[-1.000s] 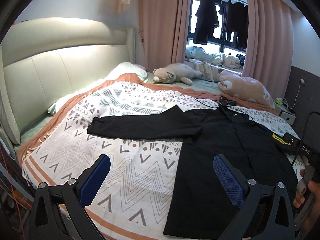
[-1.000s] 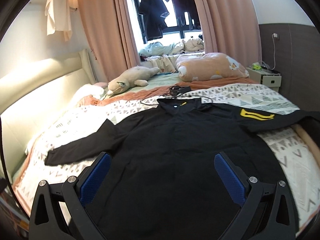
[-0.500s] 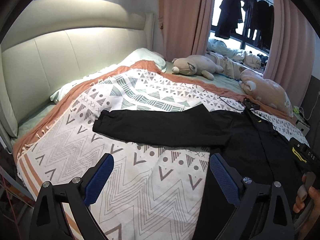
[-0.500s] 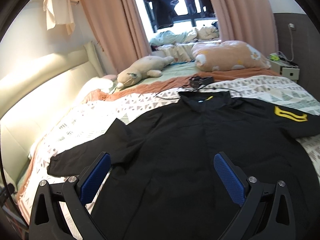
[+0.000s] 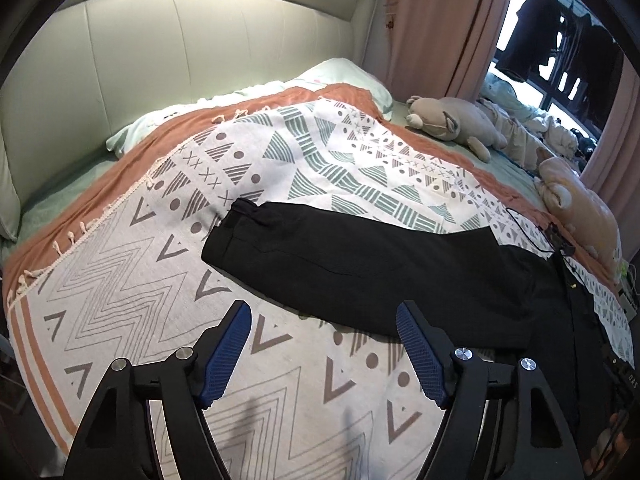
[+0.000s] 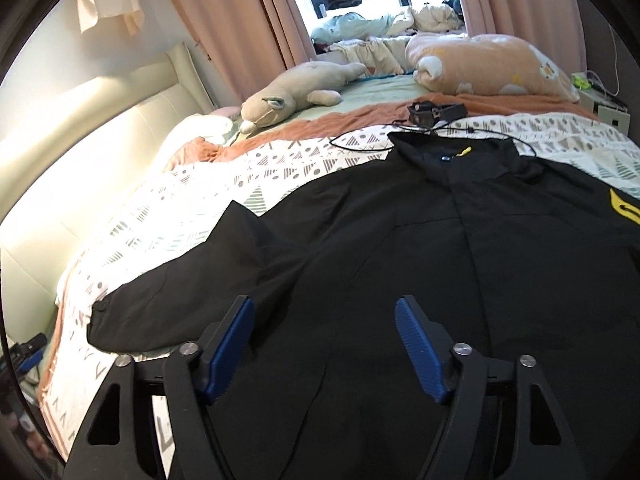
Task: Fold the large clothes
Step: 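Move both grippers toward the black jacket's sleeve and hem, then grasp the black sleeve cuff with the left gripper and lift it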
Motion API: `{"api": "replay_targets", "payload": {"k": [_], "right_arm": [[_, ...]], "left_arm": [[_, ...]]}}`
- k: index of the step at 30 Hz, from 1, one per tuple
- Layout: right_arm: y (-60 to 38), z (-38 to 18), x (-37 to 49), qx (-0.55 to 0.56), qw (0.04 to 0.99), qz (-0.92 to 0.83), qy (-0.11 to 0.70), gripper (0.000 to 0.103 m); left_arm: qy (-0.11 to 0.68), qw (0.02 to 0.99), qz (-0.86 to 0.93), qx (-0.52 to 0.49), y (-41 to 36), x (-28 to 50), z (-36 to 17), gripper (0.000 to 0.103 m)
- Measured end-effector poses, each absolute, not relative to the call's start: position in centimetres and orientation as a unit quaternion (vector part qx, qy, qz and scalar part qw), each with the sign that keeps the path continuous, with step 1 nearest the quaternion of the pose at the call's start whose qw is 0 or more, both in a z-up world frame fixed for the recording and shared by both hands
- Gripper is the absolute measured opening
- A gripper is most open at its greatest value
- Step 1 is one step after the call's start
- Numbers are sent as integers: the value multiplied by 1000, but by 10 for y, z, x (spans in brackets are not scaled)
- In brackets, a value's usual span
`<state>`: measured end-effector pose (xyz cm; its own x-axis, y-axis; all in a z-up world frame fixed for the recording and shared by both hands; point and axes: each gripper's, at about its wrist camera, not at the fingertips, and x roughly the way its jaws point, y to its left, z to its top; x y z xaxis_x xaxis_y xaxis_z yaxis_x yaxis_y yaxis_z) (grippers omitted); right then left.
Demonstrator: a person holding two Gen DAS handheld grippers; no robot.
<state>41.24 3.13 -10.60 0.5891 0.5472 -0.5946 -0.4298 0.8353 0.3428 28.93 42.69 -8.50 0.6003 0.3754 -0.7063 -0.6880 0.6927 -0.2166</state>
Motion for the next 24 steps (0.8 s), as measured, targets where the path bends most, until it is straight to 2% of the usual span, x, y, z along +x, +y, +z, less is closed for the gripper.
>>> {"api": "replay_targets", "payload": {"k": [6,7,8,9,15,16,18,19,20,21,22,24], "right_arm": [[48,-110,437,96,874,298,371,67],[52,-113,440,93,871,305,375,67],[57,-115,443,90,867,311,380,64],[61,-118,445,88,864,314,384,59],[79,-140,466,104,844,326,413,39],[82,-144,469,108,841,327,418,36],[84,-153,476,124,831,331,429,22],[85,-159,480,141,822,338,436,20],[85,-163,482,153,815,343,441,19],[86,-167,484,162,809,347,446,19],[89,-173,487,169,803,352,450,19],[102,-189,492,173,784,371,466,19]], "left_arm": [[341,840,299,-297,481,310,-123,75],[351,832,305,-303,490,313,-132,71],[361,822,311,-313,499,316,-141,65],[365,815,312,-324,507,317,-149,64],[371,784,329,-373,536,321,-187,63],[372,780,334,-378,540,323,-193,60],[371,774,342,-383,546,326,-201,49],[363,775,347,-384,548,327,-202,42],[354,776,349,-387,550,328,-202,28],[349,778,344,-393,552,329,-202,19],[347,780,337,-398,553,331,-200,4],[343,789,349,-372,548,334,-188,2]]}}
